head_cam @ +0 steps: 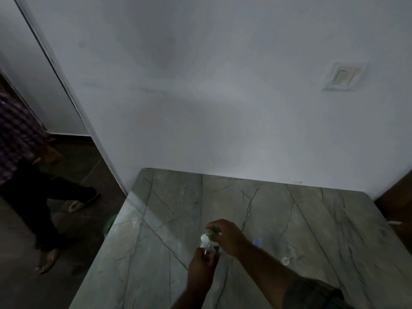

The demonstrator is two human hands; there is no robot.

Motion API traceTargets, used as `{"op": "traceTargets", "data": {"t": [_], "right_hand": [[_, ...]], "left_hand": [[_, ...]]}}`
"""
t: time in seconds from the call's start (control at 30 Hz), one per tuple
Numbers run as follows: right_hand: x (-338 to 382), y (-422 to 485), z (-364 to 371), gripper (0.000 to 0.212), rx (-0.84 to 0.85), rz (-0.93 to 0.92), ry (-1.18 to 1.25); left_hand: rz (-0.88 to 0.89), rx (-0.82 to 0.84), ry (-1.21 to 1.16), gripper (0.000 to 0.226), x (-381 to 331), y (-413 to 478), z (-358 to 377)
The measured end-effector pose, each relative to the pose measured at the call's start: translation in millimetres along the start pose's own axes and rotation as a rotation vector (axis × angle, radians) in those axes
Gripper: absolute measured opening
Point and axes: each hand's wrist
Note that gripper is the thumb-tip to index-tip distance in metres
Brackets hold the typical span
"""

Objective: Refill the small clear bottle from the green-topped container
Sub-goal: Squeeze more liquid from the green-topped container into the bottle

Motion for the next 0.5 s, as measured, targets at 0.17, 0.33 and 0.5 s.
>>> {"op": "traceTargets", "data": {"t": [0.17,0.33,0.5], "right_hand": [[-1.6,10.2,2.3,0.027,0.014,0.033,0.061],[-8.5,13.2,0.6,0.031,0.065,0.066,0.083],[-11.1,17.1,-4.1,0.024,0.141,0.05,0.11]], "left_hand": [[-0.003,-0.03,-0.024,0.019,0.8,7.5,2.9],[-0.004,-0.048,-0.065,0.02,5.9,6.5,4.9],[-0.001,-0.074,-0.119,0.019,10.6,4.4,5.4]]}}
Point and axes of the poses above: each hand's wrist, its own y-axis towards the middle knuckle, its own z-axis out of the palm, x = y × z, and after that the axes turned 1 degree about -z, right-handed
